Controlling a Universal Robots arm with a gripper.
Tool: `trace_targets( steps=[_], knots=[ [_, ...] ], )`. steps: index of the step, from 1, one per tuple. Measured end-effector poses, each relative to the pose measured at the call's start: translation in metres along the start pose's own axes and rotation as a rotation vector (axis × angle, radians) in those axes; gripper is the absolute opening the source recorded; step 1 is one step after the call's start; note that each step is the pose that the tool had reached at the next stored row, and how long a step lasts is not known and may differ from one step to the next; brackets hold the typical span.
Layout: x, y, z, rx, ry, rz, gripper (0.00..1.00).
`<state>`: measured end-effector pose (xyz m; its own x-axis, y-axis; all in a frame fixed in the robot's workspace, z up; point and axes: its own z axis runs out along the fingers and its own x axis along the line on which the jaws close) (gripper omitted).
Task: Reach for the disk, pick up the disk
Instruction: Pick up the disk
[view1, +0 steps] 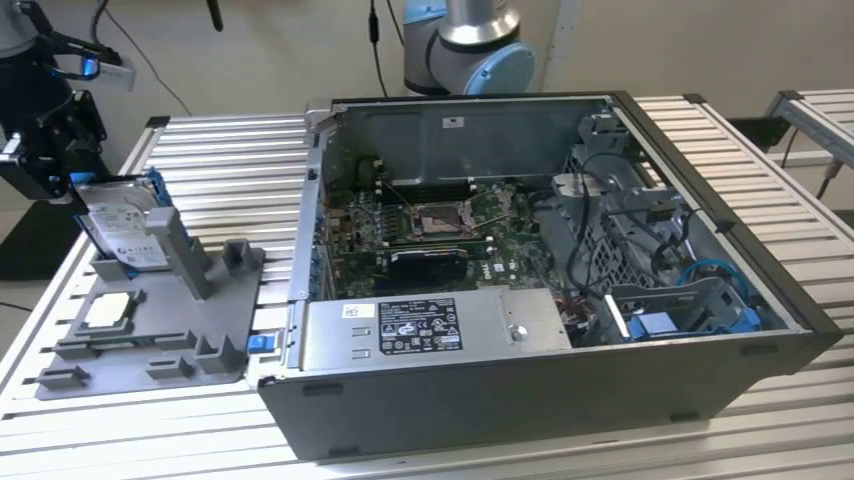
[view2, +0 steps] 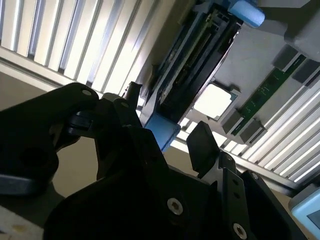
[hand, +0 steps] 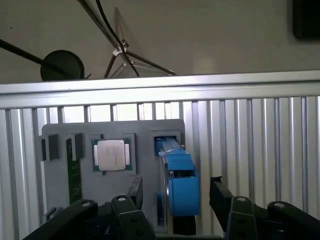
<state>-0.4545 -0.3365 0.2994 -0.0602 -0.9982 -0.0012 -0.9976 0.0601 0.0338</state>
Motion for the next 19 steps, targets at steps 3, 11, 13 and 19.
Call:
trace_targets(
  steps=[3, 11, 13, 19],
  knots=[
    [0.0, -0.0002, 0.0054, -0.0001, 0.0001, 0.0, 1.0],
    [-0.0002, -0.0005, 0.0167, -0.0002, -0.0015, 0.0, 1.0],
    [-0.0003, -0.0005, 0.0182, -0.0002, -0.0034, 0.0, 1.0],
    [-0.0002, -0.0006, 0.0196, -0.0004, -0.0061, 0.0, 1.0]
  ],
)
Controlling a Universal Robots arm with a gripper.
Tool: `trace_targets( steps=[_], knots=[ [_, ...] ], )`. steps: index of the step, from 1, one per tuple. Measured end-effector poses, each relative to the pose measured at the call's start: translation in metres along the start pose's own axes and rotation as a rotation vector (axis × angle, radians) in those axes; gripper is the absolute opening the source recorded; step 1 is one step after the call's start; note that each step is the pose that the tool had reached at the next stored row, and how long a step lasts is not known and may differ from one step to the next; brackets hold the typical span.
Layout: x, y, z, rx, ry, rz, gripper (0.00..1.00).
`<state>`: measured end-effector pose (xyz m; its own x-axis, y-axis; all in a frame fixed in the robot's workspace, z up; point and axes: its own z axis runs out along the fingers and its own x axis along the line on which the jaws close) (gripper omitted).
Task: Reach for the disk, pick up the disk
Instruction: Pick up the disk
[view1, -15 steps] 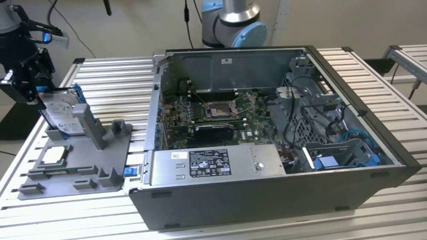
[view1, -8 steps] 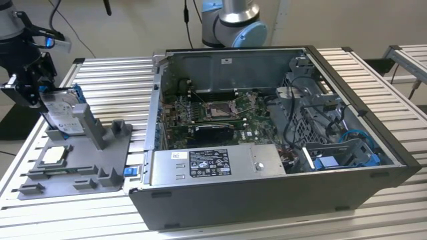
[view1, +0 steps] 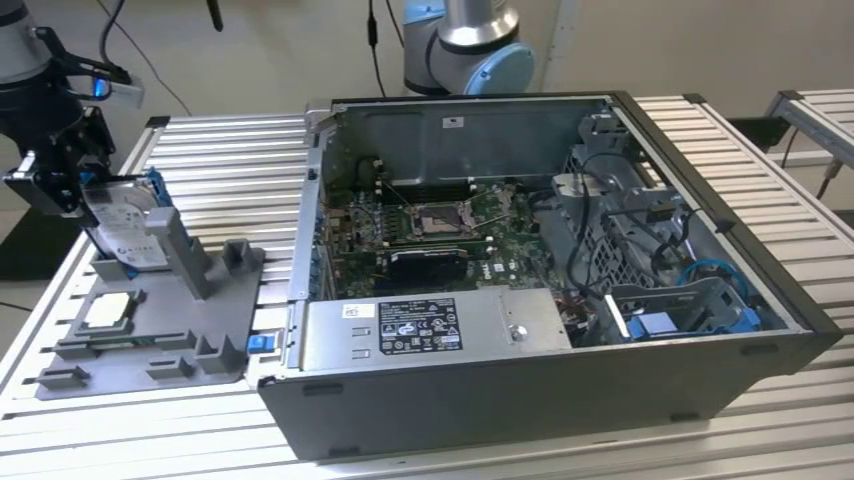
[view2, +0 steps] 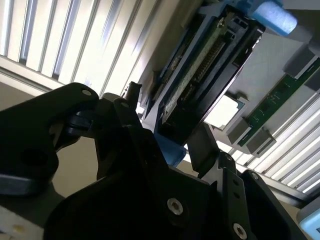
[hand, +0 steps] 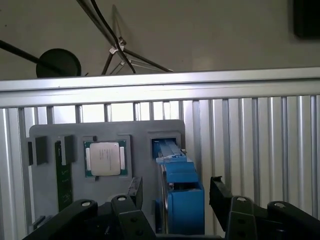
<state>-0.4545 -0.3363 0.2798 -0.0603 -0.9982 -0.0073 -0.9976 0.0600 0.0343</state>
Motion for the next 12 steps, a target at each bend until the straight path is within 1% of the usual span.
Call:
trace_targets(
  steps=[12],
  knots=[
    [0.0, -0.0001, 0.0024, -0.0001, -0.0003, 0.0, 1.0]
  ],
)
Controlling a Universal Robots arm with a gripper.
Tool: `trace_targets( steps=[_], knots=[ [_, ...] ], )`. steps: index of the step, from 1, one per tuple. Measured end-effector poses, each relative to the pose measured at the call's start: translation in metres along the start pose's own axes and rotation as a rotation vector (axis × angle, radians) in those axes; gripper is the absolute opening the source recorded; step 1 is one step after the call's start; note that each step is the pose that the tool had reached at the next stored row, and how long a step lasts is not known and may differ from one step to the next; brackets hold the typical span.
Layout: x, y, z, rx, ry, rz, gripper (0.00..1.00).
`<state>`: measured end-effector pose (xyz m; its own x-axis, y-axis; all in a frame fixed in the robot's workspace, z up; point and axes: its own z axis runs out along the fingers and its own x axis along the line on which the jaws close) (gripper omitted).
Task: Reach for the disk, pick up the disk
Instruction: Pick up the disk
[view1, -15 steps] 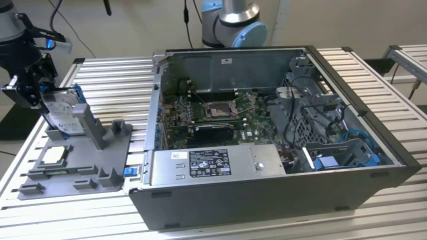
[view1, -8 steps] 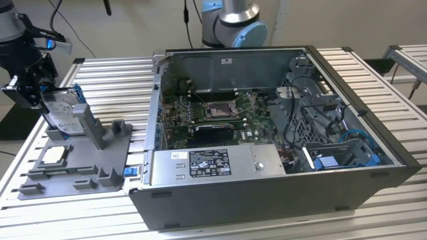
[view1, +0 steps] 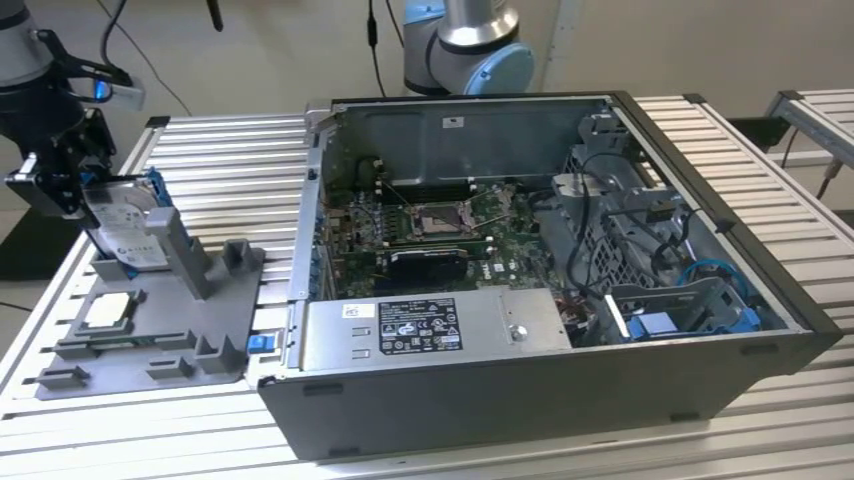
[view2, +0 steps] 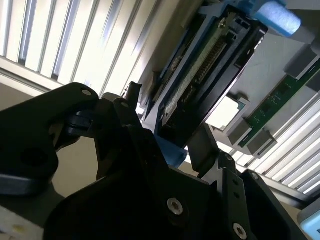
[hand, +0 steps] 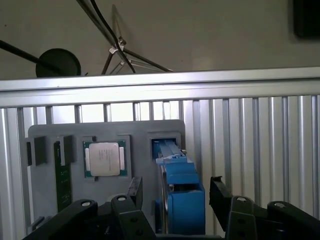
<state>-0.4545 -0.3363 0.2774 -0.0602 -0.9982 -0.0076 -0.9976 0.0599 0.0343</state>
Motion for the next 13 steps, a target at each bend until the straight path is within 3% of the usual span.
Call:
trace_targets(
  steps=[13],
  knots=[
    [0.0, -0.0001, 0.0027, 0.0, 0.0, 0.0, 1.0]
  ],
)
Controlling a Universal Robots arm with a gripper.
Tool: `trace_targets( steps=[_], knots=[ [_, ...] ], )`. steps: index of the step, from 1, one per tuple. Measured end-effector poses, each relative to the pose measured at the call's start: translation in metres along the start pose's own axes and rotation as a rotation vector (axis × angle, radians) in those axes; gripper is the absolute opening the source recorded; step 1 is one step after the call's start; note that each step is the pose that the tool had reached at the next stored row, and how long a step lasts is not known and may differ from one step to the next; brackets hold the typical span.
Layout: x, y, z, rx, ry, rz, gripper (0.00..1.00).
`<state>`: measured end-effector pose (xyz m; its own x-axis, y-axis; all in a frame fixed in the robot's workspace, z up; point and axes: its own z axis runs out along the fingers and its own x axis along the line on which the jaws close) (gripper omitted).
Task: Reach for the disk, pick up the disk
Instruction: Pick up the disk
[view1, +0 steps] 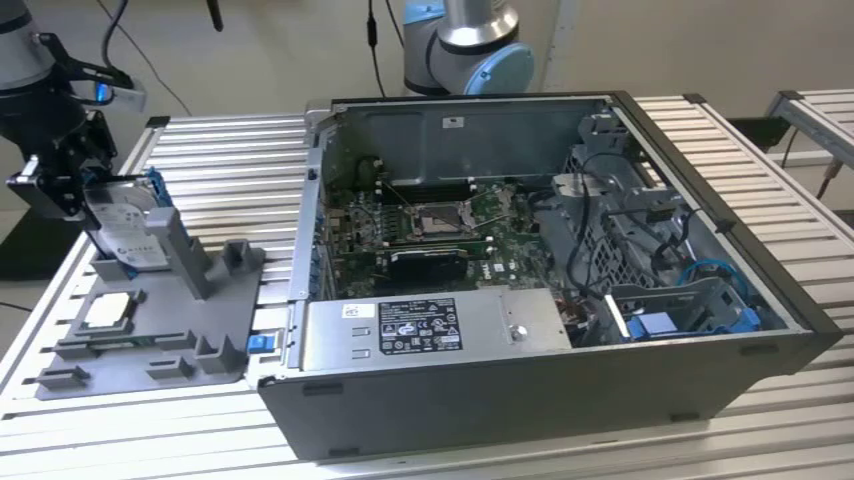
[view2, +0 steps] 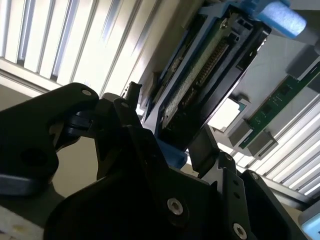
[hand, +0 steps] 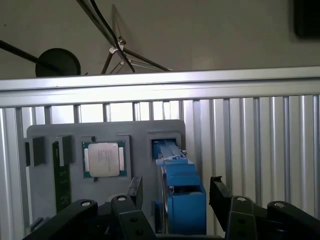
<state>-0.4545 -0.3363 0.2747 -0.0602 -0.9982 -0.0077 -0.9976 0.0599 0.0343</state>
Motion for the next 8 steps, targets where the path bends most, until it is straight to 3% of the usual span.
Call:
trace_targets(
  steps=[8],
  knots=[
    [0.0001, 0.0003, 0.0045, -0.0002, 0.0001, 0.0, 1.0]
  ],
)
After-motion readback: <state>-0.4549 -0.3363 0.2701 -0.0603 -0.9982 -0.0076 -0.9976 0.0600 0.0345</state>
